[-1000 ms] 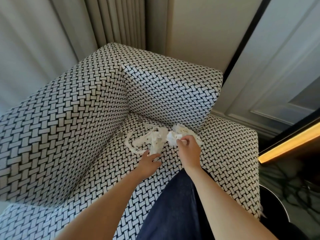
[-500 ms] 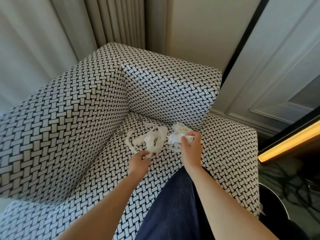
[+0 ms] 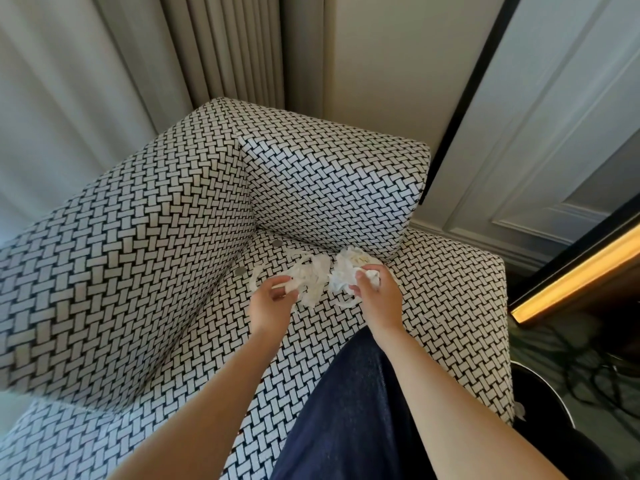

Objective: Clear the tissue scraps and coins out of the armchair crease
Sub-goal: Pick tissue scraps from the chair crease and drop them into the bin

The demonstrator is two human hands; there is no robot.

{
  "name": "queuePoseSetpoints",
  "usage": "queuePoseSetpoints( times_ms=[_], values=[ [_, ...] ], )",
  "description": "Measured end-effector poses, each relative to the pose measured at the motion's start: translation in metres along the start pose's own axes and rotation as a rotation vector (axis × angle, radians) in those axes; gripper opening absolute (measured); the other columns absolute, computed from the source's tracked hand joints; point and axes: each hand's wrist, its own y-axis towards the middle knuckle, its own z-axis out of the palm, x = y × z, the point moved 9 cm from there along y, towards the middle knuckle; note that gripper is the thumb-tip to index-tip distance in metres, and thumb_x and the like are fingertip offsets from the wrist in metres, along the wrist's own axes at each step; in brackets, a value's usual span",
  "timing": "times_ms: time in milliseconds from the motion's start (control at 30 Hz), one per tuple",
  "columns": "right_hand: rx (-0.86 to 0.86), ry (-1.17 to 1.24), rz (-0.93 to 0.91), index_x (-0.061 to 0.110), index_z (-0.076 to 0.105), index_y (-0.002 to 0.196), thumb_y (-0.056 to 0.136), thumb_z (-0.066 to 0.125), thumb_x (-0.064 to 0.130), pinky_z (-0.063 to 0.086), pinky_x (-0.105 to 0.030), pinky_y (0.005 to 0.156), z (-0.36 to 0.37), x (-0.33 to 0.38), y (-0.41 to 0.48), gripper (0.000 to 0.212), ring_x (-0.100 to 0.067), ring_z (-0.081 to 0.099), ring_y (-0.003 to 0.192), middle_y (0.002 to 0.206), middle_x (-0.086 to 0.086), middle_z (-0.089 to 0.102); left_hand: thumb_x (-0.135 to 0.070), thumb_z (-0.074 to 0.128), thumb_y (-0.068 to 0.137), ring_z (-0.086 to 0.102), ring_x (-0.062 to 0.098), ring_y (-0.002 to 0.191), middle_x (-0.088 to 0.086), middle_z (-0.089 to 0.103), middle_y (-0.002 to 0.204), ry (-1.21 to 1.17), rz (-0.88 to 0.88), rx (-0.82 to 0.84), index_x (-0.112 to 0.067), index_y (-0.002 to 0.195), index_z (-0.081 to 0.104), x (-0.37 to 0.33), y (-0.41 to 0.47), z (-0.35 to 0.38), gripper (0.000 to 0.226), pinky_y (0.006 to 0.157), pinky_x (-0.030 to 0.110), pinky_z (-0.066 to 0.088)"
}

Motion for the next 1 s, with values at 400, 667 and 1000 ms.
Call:
queuePoseSetpoints(
  times_ms=[400, 667, 1000],
  values=[
    [-0.014, 0.33, 0.309, 0.004, 0.059, 0.105, 0.093, 0.056, 0.011, 0.053, -0.036, 0.086, -0.064, -0.024, -0.009, 0.014, -0.015, 0.063, 0.079, 0.101, -0.011, 0.065, -0.011, 0.064, 0.088, 0.065, 0.017, 0.089, 0.004, 0.069, 0.098, -0.046, 0.045, 0.133, -0.013, 0.111, 0.065, -0.041, -0.017, 0.059, 0.024, 0.085, 0.03, 0.054],
    [-0.228, 0.397, 0.404, 0.011, 0.06, 0.098, 0.092, 0.058, 0.01, 0.053, -0.034, 0.09, -0.187, -0.063, -0.025, 0.007, -0.016, 0.063, 0.086, 0.106, -0.012, 0.063, -0.01, 0.063, 0.087, 0.061, 0.014, 0.076, 0.004, 0.068, 0.084, -0.012, 0.077, 0.301, -0.01, 0.11, 0.067, -0.056, -0.05, 0.139, 0.023, 0.081, 0.029, 0.053],
    [-0.6, 0.564, 0.497, 0.003, 0.059, 0.11, 0.094, 0.054, 0.011, 0.048, -0.029, 0.085, -0.331, -0.119, -0.084, 0.018, -0.018, 0.061, 0.093, 0.109, -0.015, 0.062, -0.007, 0.06, 0.089, 0.061, 0.012, 0.079, 0.002, 0.068, 0.09, 0.121, 0.099, 0.578, -0.015, 0.111, 0.066, -0.055, -0.128, 0.267, 0.024, 0.081, 0.027, 0.051]
  ],
)
